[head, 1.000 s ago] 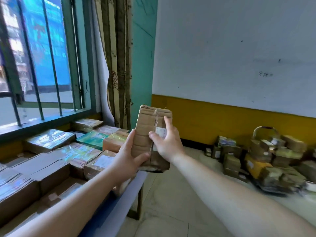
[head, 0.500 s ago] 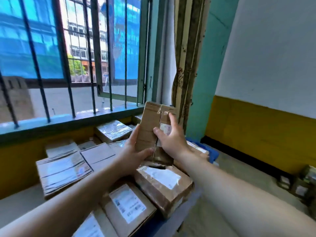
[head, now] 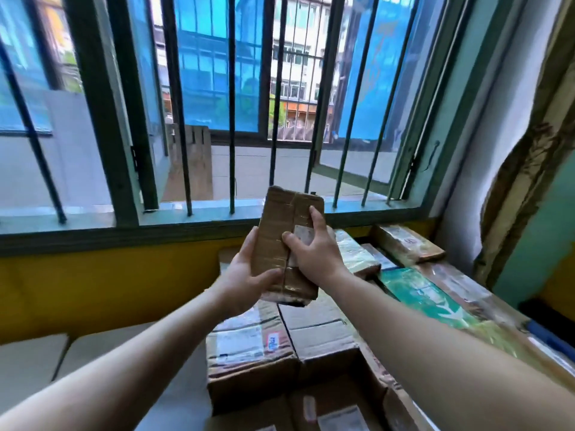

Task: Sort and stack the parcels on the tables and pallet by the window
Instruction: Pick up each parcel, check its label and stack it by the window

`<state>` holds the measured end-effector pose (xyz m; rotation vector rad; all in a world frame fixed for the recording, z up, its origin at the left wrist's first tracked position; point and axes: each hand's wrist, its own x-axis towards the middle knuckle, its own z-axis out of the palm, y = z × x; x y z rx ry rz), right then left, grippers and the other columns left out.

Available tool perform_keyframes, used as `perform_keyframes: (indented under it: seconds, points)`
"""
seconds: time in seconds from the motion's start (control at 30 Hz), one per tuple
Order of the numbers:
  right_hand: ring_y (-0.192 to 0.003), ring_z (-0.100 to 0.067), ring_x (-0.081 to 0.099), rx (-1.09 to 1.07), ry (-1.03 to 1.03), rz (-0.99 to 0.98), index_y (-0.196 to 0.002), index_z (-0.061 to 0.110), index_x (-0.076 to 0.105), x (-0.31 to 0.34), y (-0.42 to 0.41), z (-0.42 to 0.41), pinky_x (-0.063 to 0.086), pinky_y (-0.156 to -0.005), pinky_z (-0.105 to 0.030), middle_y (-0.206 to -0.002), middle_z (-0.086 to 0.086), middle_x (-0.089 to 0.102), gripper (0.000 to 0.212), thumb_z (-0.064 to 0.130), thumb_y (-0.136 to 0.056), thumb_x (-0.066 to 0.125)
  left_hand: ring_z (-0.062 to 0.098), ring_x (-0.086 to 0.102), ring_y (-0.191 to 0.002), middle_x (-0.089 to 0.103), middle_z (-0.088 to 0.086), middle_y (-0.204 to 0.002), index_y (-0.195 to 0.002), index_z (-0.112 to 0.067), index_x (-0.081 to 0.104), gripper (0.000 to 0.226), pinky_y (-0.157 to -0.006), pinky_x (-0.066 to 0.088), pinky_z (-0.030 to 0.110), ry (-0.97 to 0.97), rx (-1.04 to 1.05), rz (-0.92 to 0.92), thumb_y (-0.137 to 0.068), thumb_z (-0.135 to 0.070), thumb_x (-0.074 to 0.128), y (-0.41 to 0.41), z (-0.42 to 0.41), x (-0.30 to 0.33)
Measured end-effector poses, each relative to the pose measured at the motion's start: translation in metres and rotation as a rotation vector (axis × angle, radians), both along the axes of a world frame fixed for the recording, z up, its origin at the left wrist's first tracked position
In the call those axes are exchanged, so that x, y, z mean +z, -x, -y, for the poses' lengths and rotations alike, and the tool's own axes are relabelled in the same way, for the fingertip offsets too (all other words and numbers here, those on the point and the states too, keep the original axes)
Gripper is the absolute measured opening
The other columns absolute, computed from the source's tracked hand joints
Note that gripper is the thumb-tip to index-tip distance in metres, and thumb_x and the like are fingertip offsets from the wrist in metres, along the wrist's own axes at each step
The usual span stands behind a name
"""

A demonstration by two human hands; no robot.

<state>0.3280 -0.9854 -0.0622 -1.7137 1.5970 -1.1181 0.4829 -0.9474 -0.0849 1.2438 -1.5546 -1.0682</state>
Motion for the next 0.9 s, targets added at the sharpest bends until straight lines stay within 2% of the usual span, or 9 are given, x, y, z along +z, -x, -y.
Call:
perform_keyframes:
  seconds: [0.1,0.17,0.3,0.37,0.43,0.53,0.63,0.77,0.9]
  points:
    - [-0.127,-0.024,0.045,0.087,-0.017,0.008,-0.154,0.036,0.018,-0.011,-0.021,0.041,0.040,-0.100,-0.035,-0.147,-0.008,0.030,0.076,0.044,-0.092,0.062,-0.002,0.059,-0.090,0.051,-0.017,-0.108,-0.135,-0.054,0.007,0.081,-0.070,0.053,0.012,-0.012,0.083,0.040,-0.091,-0.017,0.064,-0.015,0.024,-0.007]
    - [-0.127,-0.023,0.045,0.146,-0.040,0.017,-0.154,0.035,0.019,-0.019,-0.032,0.065,0.039,-0.099,-0.034,-0.147,-0.007,0.030,0.076,0.043,-0.092,0.063,0.001,0.059,-0.096,0.053,-0.012,-0.116,-0.141,-0.051,0.003,0.085,-0.083,0.053,0.020,-0.034,0.146,0.080,-0.091,-0.021,0.064,-0.022,0.039,-0.014]
    - [-0.128,-0.020,0.044,0.233,-0.078,0.021,-0.155,0.032,0.022,-0.037,-0.051,0.104,0.038,-0.094,-0.028,-0.151,-0.005,0.030,0.072,0.041,-0.094,0.061,0.011,0.059,-0.108,0.051,-0.004,-0.131,-0.148,-0.044,-0.003,0.090,-0.095,0.050,0.033,-0.126,0.228,0.141,-0.089,-0.041,0.064,-0.035,0.066,-0.033]
    - [-0.117,-0.014,0.046,0.259,-0.096,0.020,-0.153,0.029,0.028,-0.040,-0.059,0.122,0.036,-0.088,-0.024,-0.148,-0.005,0.036,0.066,0.039,-0.096,0.059,0.018,0.056,-0.116,0.048,-0.001,-0.139,-0.149,-0.045,-0.005,0.088,-0.100,0.048,0.041,-0.163,0.286,0.133,-0.090,-0.045,0.060,-0.039,0.079,-0.038]
    - [-0.105,-0.010,0.045,0.287,-0.088,0.012,-0.152,0.028,0.032,-0.043,-0.064,0.138,0.037,-0.085,-0.023,-0.141,-0.005,0.043,0.063,0.038,-0.095,0.060,0.019,0.056,-0.116,0.047,0.001,-0.140,-0.149,-0.045,-0.002,0.084,-0.099,0.049,0.040,-0.163,0.321,0.096,-0.092,-0.041,0.059,-0.042,0.088,-0.041]
    - [-0.105,-0.008,0.044,0.324,-0.066,0.043,-0.150,0.029,0.032,-0.045,-0.069,0.146,0.042,-0.089,-0.025,-0.137,-0.002,0.044,0.063,0.034,-0.095,0.062,0.015,0.058,-0.110,0.048,0.001,-0.139,-0.149,-0.044,-0.001,0.084,-0.093,0.052,0.036,-0.154,0.338,0.070,-0.093,-0.032,0.060,-0.045,0.096,-0.044]
    - [-0.107,-0.009,0.045,0.330,-0.076,0.051,-0.150,0.029,0.032,-0.054,-0.070,0.148,0.045,-0.091,-0.027,-0.140,-0.003,0.043,0.064,0.033,-0.095,0.063,0.008,0.055,-0.099,0.047,0.001,-0.138,-0.150,-0.040,-0.002,0.083,-0.080,0.050,0.020,-0.171,0.317,0.111,-0.095,-0.029,0.058,-0.047,0.097,-0.047]
    - [-0.109,-0.013,0.052,0.344,-0.147,0.019,-0.152,0.033,0.028,-0.074,-0.068,0.152,0.047,-0.078,-0.020,-0.144,-0.003,0.043,0.069,0.037,-0.093,0.064,0.010,0.050,-0.108,0.047,-0.003,-0.138,-0.150,-0.039,-0.003,0.082,-0.098,0.043,0.028,-0.189,0.318,0.235,-0.094,-0.034,0.057,-0.046,0.093,-0.054]
    - [-0.115,-0.020,0.057,0.347,-0.197,-0.037,-0.152,0.035,0.027,-0.080,-0.071,0.158,0.051,-0.095,-0.033,-0.139,-0.006,0.049,0.072,0.043,-0.091,0.064,0.011,0.054,-0.110,0.049,-0.003,-0.137,-0.149,-0.044,-0.002,0.082,-0.098,0.044,0.028,-0.186,0.322,0.265,-0.093,-0.039,0.057,-0.050,0.093,-0.062]
